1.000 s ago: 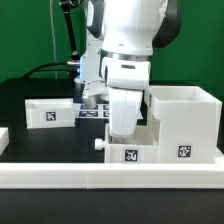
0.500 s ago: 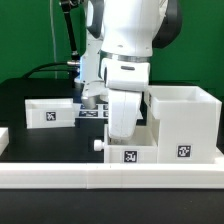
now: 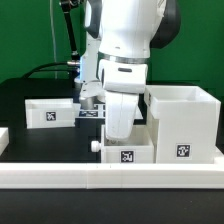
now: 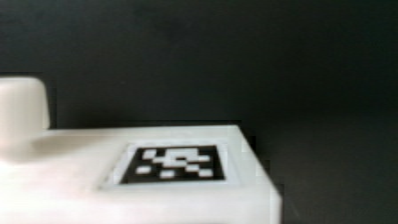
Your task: Assemble drawer
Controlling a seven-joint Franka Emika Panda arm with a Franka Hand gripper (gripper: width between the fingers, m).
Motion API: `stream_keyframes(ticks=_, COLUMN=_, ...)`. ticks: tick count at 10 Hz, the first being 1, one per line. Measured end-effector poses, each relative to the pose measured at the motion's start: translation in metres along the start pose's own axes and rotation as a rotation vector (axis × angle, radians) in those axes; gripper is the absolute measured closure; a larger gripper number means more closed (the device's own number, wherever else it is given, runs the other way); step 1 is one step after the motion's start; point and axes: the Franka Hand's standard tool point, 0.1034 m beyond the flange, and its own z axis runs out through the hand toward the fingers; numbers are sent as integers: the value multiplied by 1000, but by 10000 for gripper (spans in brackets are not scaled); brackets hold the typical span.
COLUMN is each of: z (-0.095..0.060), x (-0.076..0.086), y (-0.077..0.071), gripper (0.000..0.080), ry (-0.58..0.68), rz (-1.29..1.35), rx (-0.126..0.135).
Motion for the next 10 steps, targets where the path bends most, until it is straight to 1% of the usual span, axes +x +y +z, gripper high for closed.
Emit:
stream_keyframes(ticks=3, z=-2, x=1, y=1, gripper=757, ry=1, rz=-2, rx=-5)
stream_keyframes(ticks=4, z=-1, x=3, y=0, gripper=757, ry=2, rz=-7, rx=-3)
stream_keyframes(ticks=6, z=-1, x=10, y=0, gripper=757, ry=1, rz=-27, rx=-8)
stream_keyframes(ticks=10, z=-1, x=9, y=1, gripper=757, ry=2, rz=-22, rx=-7)
